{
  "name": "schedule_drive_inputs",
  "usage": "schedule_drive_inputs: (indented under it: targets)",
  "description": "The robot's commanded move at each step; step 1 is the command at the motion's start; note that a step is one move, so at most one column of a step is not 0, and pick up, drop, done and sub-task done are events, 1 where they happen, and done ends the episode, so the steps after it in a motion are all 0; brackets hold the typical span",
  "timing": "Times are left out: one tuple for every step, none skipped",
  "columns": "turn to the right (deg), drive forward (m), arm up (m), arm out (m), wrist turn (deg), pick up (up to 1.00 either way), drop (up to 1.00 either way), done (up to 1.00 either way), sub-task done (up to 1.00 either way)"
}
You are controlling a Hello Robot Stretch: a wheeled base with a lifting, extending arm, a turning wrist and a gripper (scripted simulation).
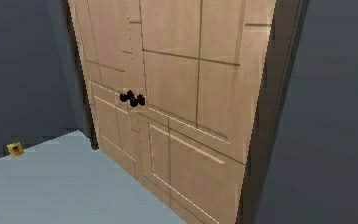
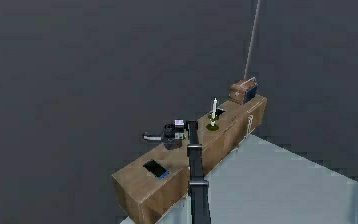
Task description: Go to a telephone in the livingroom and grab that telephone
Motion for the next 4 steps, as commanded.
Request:
schedule_drive_inputs:
  targets:
    - [0.0, 0.00, -0.30, 0.00, 0.0, 0.00, 0.00, 0.00, 0.00]
    - [0.0, 0.00, 0.00, 0.00, 0.0, 1.00, 0.00, 0.00, 0.00]
    - [0.0, 0.00, 0.10, 0.00, 0.0, 0.00, 0.00, 0.00, 0.00]
    - [0.0, 0.00, 0.00, 0.00, 0.0, 0.00, 0.00, 1.00, 0.00]
